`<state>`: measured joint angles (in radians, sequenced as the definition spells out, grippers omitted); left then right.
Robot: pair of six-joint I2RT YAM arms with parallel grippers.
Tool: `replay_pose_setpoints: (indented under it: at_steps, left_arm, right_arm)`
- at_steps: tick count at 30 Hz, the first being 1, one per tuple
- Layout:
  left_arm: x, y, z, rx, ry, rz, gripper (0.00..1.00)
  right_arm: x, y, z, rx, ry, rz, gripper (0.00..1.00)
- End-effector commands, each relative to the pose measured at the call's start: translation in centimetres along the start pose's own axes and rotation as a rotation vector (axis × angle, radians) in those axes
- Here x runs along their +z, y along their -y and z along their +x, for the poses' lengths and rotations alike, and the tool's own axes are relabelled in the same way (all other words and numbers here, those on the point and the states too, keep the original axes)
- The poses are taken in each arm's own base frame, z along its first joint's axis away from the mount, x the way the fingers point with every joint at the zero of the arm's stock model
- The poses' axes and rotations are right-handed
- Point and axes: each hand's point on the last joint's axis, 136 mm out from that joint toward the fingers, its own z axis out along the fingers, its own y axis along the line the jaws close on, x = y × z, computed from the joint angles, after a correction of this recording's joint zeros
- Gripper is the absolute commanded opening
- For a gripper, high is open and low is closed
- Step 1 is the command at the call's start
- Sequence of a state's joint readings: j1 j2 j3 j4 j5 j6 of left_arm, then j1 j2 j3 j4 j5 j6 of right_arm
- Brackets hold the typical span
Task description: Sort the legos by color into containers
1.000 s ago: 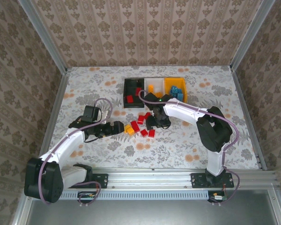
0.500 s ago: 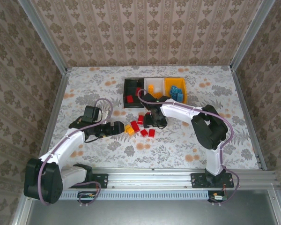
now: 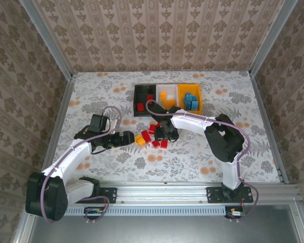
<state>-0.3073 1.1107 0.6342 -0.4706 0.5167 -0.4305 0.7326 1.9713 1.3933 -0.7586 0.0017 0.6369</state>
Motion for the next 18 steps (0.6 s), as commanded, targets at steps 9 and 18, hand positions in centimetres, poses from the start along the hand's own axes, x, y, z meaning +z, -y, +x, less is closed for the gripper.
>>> replay_pose_setpoints:
  at_steps: [9,18]
  left_arm:
    - [-0.1,0.1,0.6,0.01,-0.011,0.001,1.0]
    - [-0.1,0.0,0.6,0.013,-0.01,-0.001,1.0]
  right_arm:
    - [0.6,2.9,3.1,0.02,-0.037,0.095,0.47]
    - [-1.9,2.6,2.2,0.021,0.027,0.072,0.28]
